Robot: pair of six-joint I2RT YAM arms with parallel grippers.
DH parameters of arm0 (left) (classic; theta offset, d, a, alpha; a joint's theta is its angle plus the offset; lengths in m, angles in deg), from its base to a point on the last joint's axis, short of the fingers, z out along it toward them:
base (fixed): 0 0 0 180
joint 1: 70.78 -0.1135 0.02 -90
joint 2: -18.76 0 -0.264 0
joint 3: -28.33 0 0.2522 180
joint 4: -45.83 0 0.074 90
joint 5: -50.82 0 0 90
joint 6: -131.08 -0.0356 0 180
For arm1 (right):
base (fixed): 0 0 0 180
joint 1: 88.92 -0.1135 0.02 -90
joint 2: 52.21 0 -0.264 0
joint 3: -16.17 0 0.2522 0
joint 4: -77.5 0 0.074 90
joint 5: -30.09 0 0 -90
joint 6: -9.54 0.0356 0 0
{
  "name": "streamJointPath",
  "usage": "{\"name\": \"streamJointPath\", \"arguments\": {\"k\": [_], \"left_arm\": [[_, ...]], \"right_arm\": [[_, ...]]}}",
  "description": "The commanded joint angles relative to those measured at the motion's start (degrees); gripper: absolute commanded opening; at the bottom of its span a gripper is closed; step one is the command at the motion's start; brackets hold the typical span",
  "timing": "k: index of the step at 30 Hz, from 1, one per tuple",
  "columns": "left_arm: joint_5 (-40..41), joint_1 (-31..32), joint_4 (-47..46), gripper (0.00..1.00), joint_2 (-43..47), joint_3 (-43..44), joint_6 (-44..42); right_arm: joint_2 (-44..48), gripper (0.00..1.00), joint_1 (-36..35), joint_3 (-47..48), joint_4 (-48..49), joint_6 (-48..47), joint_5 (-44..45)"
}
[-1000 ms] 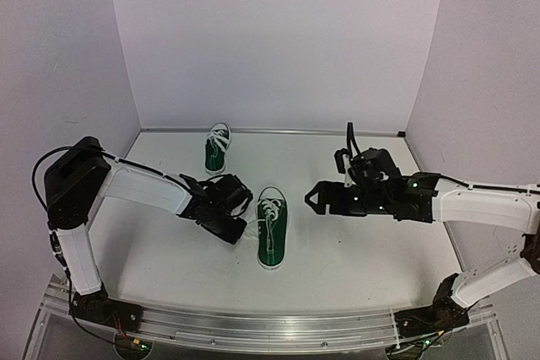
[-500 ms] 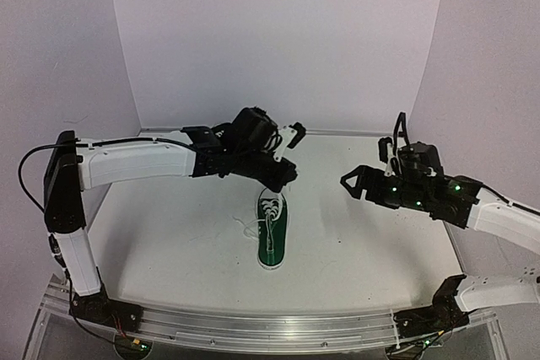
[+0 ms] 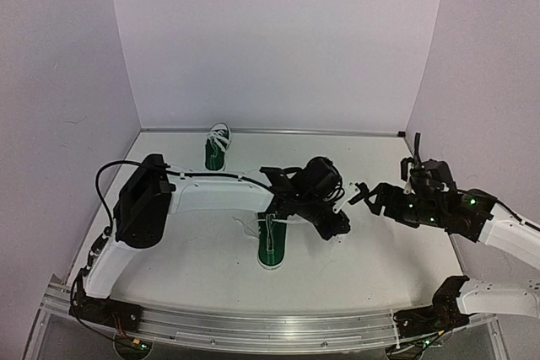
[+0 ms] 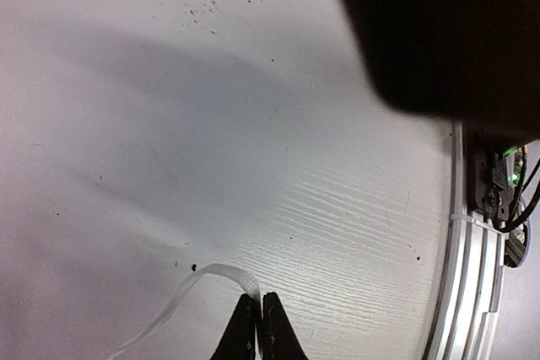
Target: Tie the shoes
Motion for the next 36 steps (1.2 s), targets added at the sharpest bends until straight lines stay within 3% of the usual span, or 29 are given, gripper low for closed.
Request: {"name": "streamJointPath", "arguments": {"k": [1,4,7,9,13,19,25,31,36], "left_arm": [[-2.1,1.6,3.7,0.25,-4.3,7.2,-0.4],[-1.4,1.6,5.7,0.49,-4.2,9.8,-0.5],[-0.3,1.6,7.0,0.64,-2.8,10.5,-1.3],[1.2,1.5,8.3,0.68,-2.0,11.1,-1.7],[3.1,-0.4,8.3,0.72,1.1,9.0,0.9],[6.9,-10.7,-0.5,0.72,16.8,-11.6,10.4],[12.1,-17.2,0.9,0.72,30.1,-28.5,11.1],[8.2,-25.1,1.1,0.69,40.3,-44.4,7.6],[5.4,-26.9,7.8,0.66,39.6,-46.4,-1.9]], "right_arm": [[-0.7,0.92,-0.5,1.4,4.5,0.8,-0.9],[-1.9,0.92,-0.5,1.7,4.5,0.7,-0.9],[-1.3,0.93,-0.5,2.1,4.4,0.7,0.3],[0.2,0.94,-0.4,2.8,3.7,0.6,1.8],[3.2,0.96,-0.2,5.1,0.3,0.3,5.6],[4.0,0.98,-0.1,5.0,-1.5,1.8,6.1],[-2.6,0.95,-0.1,5.0,5.6,-1.2,-4.5],[-13.8,0.88,-0.5,7.1,12.5,-2.4,-16.4],[-23.4,0.86,-6.1,10.9,14.0,-2.3,-17.0]]}}
